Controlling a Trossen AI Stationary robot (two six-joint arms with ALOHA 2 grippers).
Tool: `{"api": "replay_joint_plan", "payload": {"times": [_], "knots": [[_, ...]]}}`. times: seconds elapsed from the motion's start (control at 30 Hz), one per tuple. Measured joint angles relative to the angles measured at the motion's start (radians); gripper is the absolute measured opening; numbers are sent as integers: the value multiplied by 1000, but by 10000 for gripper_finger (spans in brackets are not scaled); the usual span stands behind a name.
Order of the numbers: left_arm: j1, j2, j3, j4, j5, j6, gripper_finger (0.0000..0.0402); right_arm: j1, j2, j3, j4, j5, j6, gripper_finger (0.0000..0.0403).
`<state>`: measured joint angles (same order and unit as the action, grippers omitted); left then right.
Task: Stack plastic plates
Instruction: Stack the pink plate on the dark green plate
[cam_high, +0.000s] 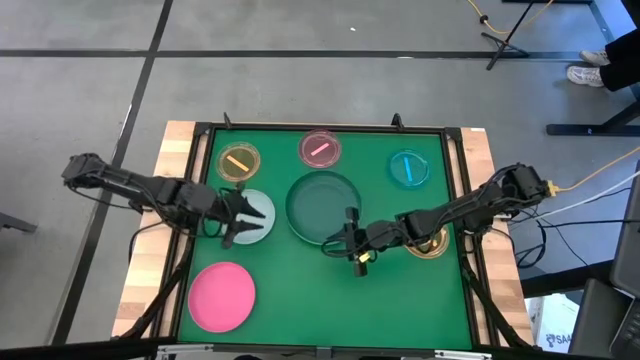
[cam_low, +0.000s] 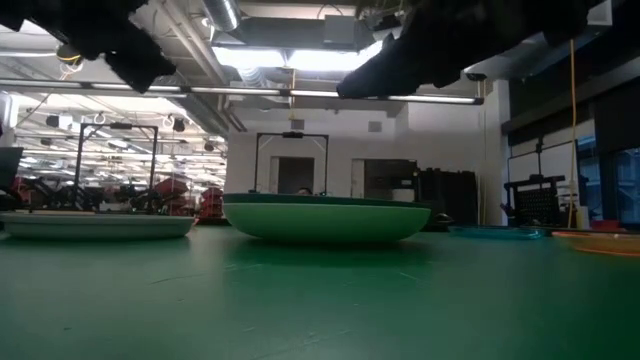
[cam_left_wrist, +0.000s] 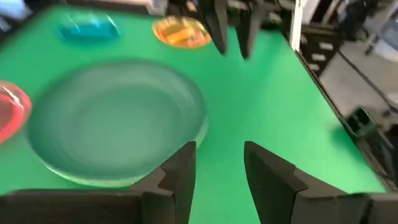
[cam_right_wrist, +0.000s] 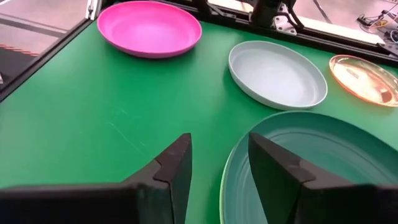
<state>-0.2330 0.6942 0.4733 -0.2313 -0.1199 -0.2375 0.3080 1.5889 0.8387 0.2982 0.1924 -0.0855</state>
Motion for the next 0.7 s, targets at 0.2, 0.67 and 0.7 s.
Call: {"api": "replay_joint_plan", "payload": {"times": [0.2,0.67,0.7], "knots": [[-97,91,69,-136,7,-134,128,-1,0,0,16,25,0,147],[-287,230,106,-393,49,-495,128,-1,0,0,25,35,-1,147],[-294,235,106,-409,68,-519,128,-1,0,0,30,35,-1,147]]}}
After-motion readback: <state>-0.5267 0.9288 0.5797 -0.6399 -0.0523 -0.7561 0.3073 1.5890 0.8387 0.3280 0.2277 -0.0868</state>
